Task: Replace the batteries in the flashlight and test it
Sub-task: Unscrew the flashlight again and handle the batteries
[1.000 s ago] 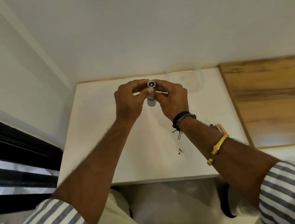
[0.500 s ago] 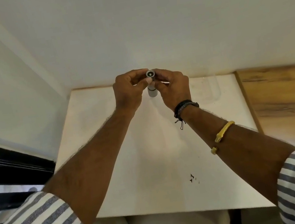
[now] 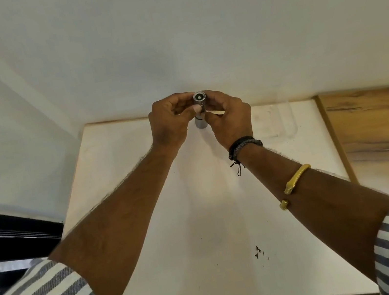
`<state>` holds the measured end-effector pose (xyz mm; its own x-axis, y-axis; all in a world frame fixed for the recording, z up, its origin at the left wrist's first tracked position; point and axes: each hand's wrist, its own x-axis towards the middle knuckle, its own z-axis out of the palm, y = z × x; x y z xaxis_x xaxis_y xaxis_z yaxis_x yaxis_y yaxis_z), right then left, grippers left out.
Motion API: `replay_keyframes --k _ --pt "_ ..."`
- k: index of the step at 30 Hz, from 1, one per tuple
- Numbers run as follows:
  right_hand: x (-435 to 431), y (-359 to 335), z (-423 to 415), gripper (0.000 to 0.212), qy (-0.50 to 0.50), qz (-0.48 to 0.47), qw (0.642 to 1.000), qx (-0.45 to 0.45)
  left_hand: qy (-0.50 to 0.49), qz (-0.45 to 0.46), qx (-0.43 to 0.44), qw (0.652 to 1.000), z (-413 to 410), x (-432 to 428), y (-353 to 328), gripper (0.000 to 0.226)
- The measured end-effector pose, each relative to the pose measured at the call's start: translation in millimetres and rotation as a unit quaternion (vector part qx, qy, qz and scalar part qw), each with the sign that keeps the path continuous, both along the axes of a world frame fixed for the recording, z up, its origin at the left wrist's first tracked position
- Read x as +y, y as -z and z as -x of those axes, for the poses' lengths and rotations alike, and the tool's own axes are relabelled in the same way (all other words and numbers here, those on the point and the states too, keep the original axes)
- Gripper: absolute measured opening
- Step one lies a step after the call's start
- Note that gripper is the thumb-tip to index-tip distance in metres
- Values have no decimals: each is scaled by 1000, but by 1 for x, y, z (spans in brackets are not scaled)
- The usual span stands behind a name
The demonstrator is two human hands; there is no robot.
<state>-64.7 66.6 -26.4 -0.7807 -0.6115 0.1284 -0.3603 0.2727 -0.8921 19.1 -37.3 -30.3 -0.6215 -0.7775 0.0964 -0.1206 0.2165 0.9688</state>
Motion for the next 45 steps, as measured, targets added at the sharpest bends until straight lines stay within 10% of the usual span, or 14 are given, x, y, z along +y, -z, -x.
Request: replay_keyframes --k 32,45 --pt "32 -33 -15 27 95 15 995 11 -151 -4 9 988 -22 53 -17 23" --pt "205 -55 -51 13 144 61 984 -86 55 61 -57 995 -54 198 -34 21"
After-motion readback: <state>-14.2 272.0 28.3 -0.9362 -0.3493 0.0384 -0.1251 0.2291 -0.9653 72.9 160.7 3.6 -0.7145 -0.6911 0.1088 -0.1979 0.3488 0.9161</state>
